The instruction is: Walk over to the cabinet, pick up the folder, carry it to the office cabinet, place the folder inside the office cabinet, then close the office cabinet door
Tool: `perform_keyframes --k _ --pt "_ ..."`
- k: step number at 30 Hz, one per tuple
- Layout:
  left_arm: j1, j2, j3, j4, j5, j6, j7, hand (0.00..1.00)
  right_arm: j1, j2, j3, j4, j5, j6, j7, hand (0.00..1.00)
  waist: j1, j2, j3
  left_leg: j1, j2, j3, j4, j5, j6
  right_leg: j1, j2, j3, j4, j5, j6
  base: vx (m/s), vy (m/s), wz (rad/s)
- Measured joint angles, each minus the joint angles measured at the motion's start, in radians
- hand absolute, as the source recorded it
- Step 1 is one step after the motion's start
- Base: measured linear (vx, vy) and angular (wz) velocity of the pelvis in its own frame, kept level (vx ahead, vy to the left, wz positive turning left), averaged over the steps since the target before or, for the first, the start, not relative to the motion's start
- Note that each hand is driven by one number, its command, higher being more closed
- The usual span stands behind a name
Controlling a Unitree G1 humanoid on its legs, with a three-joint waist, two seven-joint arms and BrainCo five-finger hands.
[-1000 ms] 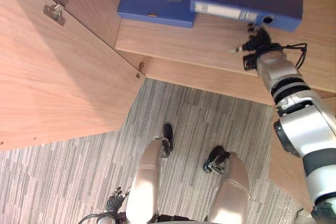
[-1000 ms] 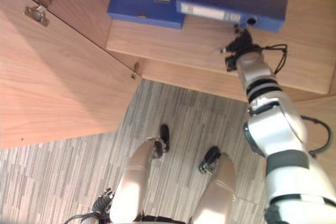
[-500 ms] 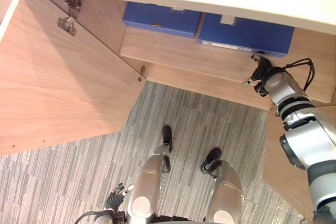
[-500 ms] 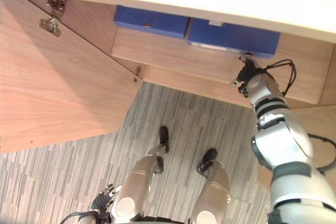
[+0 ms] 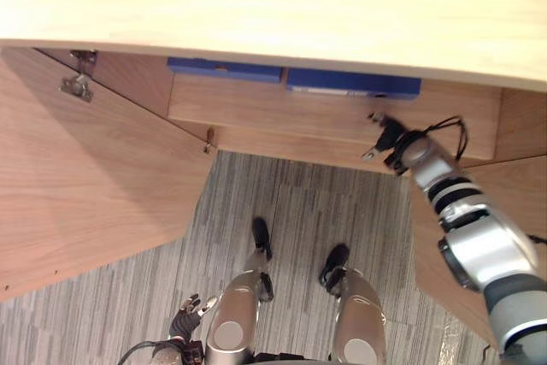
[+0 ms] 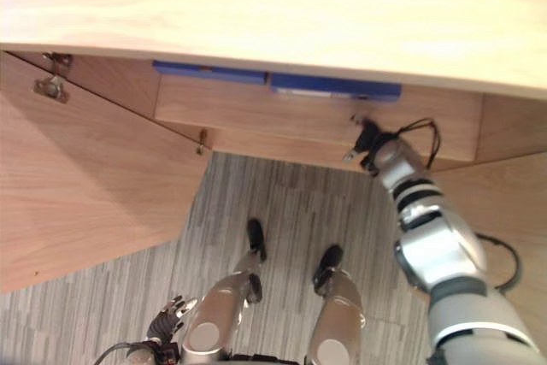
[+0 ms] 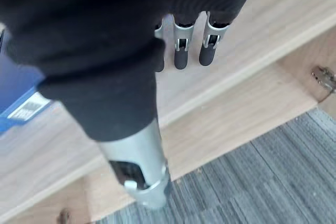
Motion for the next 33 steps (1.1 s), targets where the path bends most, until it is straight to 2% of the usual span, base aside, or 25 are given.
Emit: perform_keyframes --k 2,3,4,5,7,9,10,11,12,13,14,16,17,19,20,21,22,23,25,27,28,29,30,31,33 --pt "-0.009 0.004 0.007 -0.001 0.001 0.006 0.0 0.0 0.082 0.139 -0.058 0.038 -0.009 0.008 0.014 0.0 0.004 -0.014 -0.017 0.054 0.028 0.024 0.003 -0.01 -0.012 0.073 0.042 0.004 -0.064 0.023 -0.004 0.05 -0.071 -0.28" --pt "-0.012 0.001 0.011 -0.002 0.001 0.009 0.0 0.0 0.113 0.182 -0.092 0.049 -0.023 0.011 0.015 0.0 0.008 -0.017 -0.026 0.066 0.038 0.03 0.007 -0.016 -0.02 0.092 0.055 0.007 -0.083 0.031 -0.006 0.06 -0.069 -0.33" --pt "-0.017 -0.001 0.022 -0.002 0.001 0.012 -0.001 0.0 0.184 0.275 -0.166 0.066 -0.07 0.016 0.014 0.0 0.017 -0.029 -0.041 0.083 0.057 0.037 0.034 -0.036 -0.028 0.13 0.08 0.015 -0.119 0.045 -0.009 0.05 -0.06 -0.29" --pt "-0.018 0.0 0.025 -0.003 0.001 0.013 -0.001 0.0 0.224 0.319 -0.199 0.07 -0.092 0.02 0.011 0.0 0.02 -0.033 -0.047 0.089 0.068 0.042 0.059 -0.055 -0.028 0.149 0.091 0.019 -0.136 0.05 -0.011 0.05 -0.084 -0.38" --pt "-0.015 -0.018 0.067 -0.015 0.025 0.03 0.0 0.0 0.398 0.449 -0.345 0.071 -0.157 0.024 -0.004 0.0 0.029 -0.036 -0.067 0.096 0.124 0.048 0.215 -0.154 -0.025 0.231 0.138 0.049 -0.205 0.077 -0.015 0.0 -0.089 -0.45" --pt "-0.009 -0.041 0.104 -0.023 0.042 0.034 0.003 0.0 0.513 0.482 -0.404 0.073 -0.146 0.026 -0.037 0.0 0.029 -0.03 -0.08 0.094 0.167 0.016 0.346 -0.231 -0.017 0.276 0.183 0.099 -0.262 0.107 -0.019 -0.08 -0.041 -0.84" --pt "-0.006 -0.057 0.13 -0.015 0.064 0.033 0.014 0.0 0.573 0.483 -0.437 0.078 -0.073 0.021 -0.076 0.0 0.031 -0.029 -0.103 0.085 0.169 -0.111 0.397 -0.283 -0.025 0.288 0.214 0.149 -0.297 0.134 -0.022 -0.07 0.016 -1.16" --pt "-0.006 -0.066 0.139 -0.004 0.076 0.03 0.019 0.0 0.597 0.479 -0.447 0.082 -0.041 0.016 -0.092 0.0 0.034 -0.026 -0.117 0.086 0.165 -0.182 0.405 -0.311 -0.039 0.287 0.228 0.173 -0.313 0.151 -0.021 -0.04 0.085 -1.37" --pt "-0.019 -0.071 0.158 0.03 0.08 0.03 0.031 0.0 0.635 0.464 -0.488 0.087 -0.005 0.002 -0.118 0.0 0.024 -0.03 -0.133 0.101 0.151 -0.259 0.401 -0.354 -0.065 0.285 0.245 0.224 -0.342 0.181 -0.017 -0.05 0.153 -1.12" --pt "-0.045 -0.062 0.163 0.073 0.084 0.03 0.047 0.0 0.684 0.453 -0.559 0.087 0.044 -0.015 -0.14 0.0 0.006 -0.05 -0.152 0.111 0.134 -0.257 0.391 -0.356 -0.064 0.286 0.239 0.255 -0.371 0.206 -0.009 -0.06 0.165 -0.92" --pt "-0.057 -0.059 0.167 0.094 0.084 0.028 0.055 0.0 0.711 0.45 -0.602 0.087 0.059 -0.019 -0.148 0.0 -0.001 -0.058 -0.162 0.119 0.127 -0.243 0.384 -0.356 -0.064 0.288 0.234 0.268 -0.383 0.218 -0.004 -0.06 0.17 -0.67" --pt "-0.074 -0.055 0.178 0.161 0.117 0.013 0.082 0.0 0.831 0.443 -0.774 0.087 0.113 -0.041 -0.184 0.0 -0.01 -0.079 -0.221 0.169 0.106 -0.159 0.353 -0.363 -0.053 0.286 0.213 0.344 -0.42 0.246 0.014 -0.05 0.169 -0.84" --pt "-0.074 -0.053 0.179 0.174 0.121 0.011 0.085 0.0 0.855 0.441 -0.809 0.087 0.118 -0.043 -0.189 0.0 -0.012 -0.081 -0.235 0.188 0.098 -0.135 0.337 -0.362 -0.051 0.286 0.207 0.366 -0.425 0.25 0.019 -0.03 0.166 -0.96" --pt "-0.072 -0.064 0.195 0.225 0.132 0.008 0.096 0.0 0.946 0.438 -0.95 0.077 0.157 -0.047 -0.2 0.0 -0.037 -0.075 -0.281 0.262 0.052 -0.06 0.27 -0.359 -0.026 0.282 0.184 0.448 -0.432 0.266 0.039 0.0 0.173 -1.03" --pt "-0.074 -0.07 0.204 0.235 0.132 0.006 0.1 0.0 0.96 0.435 -0.963 0.059 0.167 -0.052 -0.204 0.0 -0.046 -0.072 -0.286 0.28 0.042 -0.042 0.256 -0.358 -0.019 0.282 0.18 0.47 -0.432 0.269 0.044 0.01 0.173 -0.98" --pt "-0.079 -0.072 0.21 0.241 0.131 0.008 0.104 0.0 0.97 0.424 -1.063 0.039 0.168 -0.043 -0.204 0.0 -0.073 -0.077 -0.3 0.301 0.025 -0.004 0.237 -0.357 -0.015 0.272 0.17 0.504 -0.428 0.273 0.05 0.01 0.164 -0.69" --pt "-0.084 -0.076 0.208 0.254 0.131 0.003 0.11 0.0 0.979 0.416 -1.1 0.031 0.182 -0.04 -0.221 0.0 -0.082 -0.069 -0.307 0.314 0.017 0.014 0.231 -0.358 -0.013 0.27 0.166 0.52 -0.427 0.274 0.052 0.01 0.19 -0.81" --pt "-0.117 -0.094 0.216 0.286 0.115 0.001 0.111 0.0 1.007 0.373 -1.126 0.017 0.239 -0.019 -0.159 0.0 -0.087 -0.059 -0.314 0.34 0.005 0.051 0.217 -0.364 0.0 0.269 0.157 0.548 -0.421 0.277 0.056 0.01 0.143 -0.65" --pt "-0.142 -0.12 0.267 0.309 0.083 -0.004 0.105 0.0 1.031 0.358 -1.063 0.002 0.262 -0.033 -0.209 0.0 -0.092 -0.06 -0.313 0.383 -0.004 0.115 0.201 -0.364 0.01 0.261 0.16 0.565 -0.399 0.277 0.056 0.0 0.109 -0.89" --pt "-0.161 -0.132 0.265 0.339 0.067 0.0 0.1 0.0 1.035 0.38 -1.044 -0.016 0.275 -0.037 -0.235 0.0 -0.108 -0.06 -0.315 0.412 -0.006 0.161 0.19 -0.368 0.016 0.254 0.164 0.579 -0.384 0.277 0.055 -0.01 0.082 -0.82" --pt "-0.172 -0.148 0.267 0.343 0.065 0.002 0.098 0.0 1.031 0.403 -1.012 -0.017 0.277 -0.037 -0.239 0.0 -0.108 -0.052 -0.315 0.418 0.0 0.209 0.189 -0.369 0.02 0.228 0.161 0.542 -0.36 0.269 0.038 -0.02 0.059 -0.9" --pt "-0.179 -0.16 0.266 0.344 0.065 0.002 0.099 0.0 1.018 0.433 -1.009 -0.018 0.279 -0.036 -0.24 0.0 -0.107 -0.043 -0.319 0.416 0.008 0.261 0.185 -0.367 0.023 0.19 0.118 0.365 -0.295 0.238 -0.017 -0.03 0.064 -0.96" --pt "-0.179 -0.167 0.265 0.343 0.065 0.002 0.099 0.0 1.012 0.441 -1.021 -0.03 0.298 -0.037 -0.24 0.0 -0.107 -0.041 -0.321 0.428 0.01 0.283 0.181 -0.367 0.023 0.17 0.087 0.276 -0.262 0.225 -0.032 0.06 0.078 -1.17" --pt "-0.177 -0.17 0.255 0.338 0.063 0.002 0.098 0.0 0.998 0.439 -1.013 -0.033 0.31 -0.043 -0.245 0.0 -0.106 -0.041 -0.32 0.456 0.013 0.337 0.185 -0.366 0.023 0.152 0.017 0.097 -0.189 0.215 -0.05 0.08 0.059 -0.97" --pt "-0.179 -0.169 0.242 0.339 0.061 0.002 0.099 0.0 0.994 0.442 -0.965 -0.044 0.312 -0.051 -0.253 0.0 -0.108 -0.046 -0.319 0.488 0.025 0.374 0.223 -0.372 0.015 0.169 -0.041 -0.076 -0.107 0.211 -0.058 0.11 -0.037 -1.0"
